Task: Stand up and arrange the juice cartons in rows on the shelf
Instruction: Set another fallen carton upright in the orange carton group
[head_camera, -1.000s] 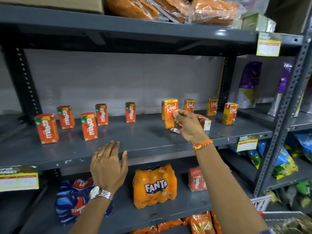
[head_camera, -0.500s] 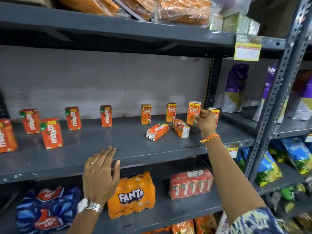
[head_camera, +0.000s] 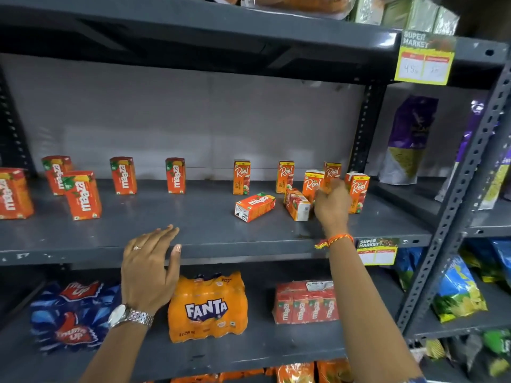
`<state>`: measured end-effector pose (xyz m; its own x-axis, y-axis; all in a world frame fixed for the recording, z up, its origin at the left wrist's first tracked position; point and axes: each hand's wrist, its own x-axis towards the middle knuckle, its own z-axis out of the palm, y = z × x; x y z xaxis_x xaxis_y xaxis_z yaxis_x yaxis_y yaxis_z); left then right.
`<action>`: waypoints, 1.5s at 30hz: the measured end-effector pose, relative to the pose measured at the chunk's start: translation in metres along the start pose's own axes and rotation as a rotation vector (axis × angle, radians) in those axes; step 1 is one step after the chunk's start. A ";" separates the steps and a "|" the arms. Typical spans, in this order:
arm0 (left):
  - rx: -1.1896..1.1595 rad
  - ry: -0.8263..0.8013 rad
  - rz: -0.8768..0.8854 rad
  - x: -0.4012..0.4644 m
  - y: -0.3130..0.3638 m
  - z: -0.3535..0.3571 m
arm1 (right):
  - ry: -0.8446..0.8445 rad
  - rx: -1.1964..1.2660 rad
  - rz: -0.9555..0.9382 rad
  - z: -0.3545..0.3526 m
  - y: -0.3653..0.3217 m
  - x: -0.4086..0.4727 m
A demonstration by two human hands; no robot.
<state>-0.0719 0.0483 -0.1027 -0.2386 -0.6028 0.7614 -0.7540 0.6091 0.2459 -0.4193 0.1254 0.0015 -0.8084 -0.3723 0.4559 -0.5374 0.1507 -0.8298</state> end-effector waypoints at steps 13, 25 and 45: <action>0.012 0.001 -0.007 -0.001 0.004 -0.002 | -0.405 -0.507 -0.194 0.081 -0.055 -0.063; 0.005 0.032 -0.012 0.000 0.001 0.003 | -0.675 0.478 0.182 0.087 -0.061 -0.059; -0.010 0.071 0.020 0.000 0.000 0.005 | -1.085 1.170 0.225 0.025 -0.100 -0.079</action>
<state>-0.0750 0.0457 -0.1057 -0.2089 -0.5525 0.8069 -0.7433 0.6259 0.2361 -0.2957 0.1168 0.0410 -0.0254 -0.9574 0.2875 0.4434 -0.2686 -0.8551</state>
